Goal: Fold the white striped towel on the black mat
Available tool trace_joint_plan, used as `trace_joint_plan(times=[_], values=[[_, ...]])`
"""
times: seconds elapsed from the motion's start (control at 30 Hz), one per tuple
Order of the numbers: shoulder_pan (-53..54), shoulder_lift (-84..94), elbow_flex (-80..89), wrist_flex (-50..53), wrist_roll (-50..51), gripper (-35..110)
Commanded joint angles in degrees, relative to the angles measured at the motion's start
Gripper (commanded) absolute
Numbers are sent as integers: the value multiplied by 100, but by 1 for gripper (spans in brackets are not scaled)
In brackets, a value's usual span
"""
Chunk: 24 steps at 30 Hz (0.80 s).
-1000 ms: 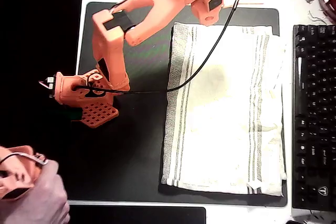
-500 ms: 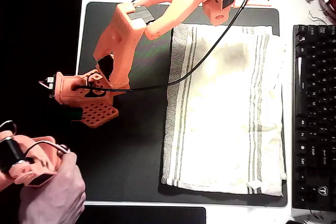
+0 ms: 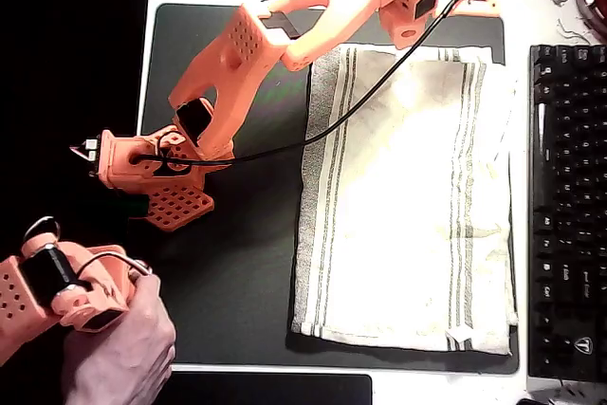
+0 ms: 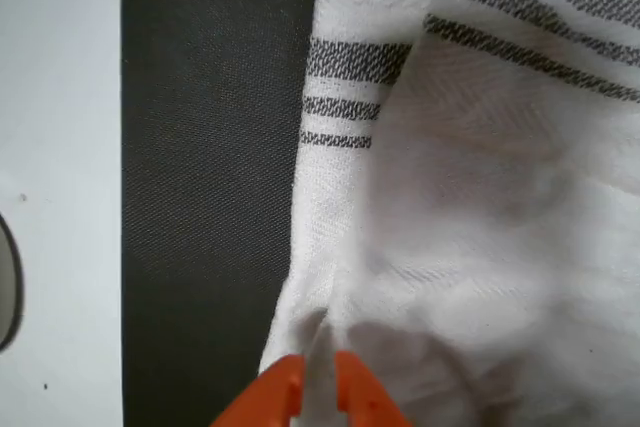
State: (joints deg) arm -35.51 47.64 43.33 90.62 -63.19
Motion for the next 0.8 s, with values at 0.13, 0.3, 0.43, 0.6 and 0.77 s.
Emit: trace_joint_plan(times=[0.13,0.3,0.43,0.6,0.77], values=[[-88,44,-185,53,79,10],[-70,-35,-97,62,97,12],[0,-211,-193,88,97,13],[88,-439,-325,62,44,13],[149,-659,-396,26,70,13]])
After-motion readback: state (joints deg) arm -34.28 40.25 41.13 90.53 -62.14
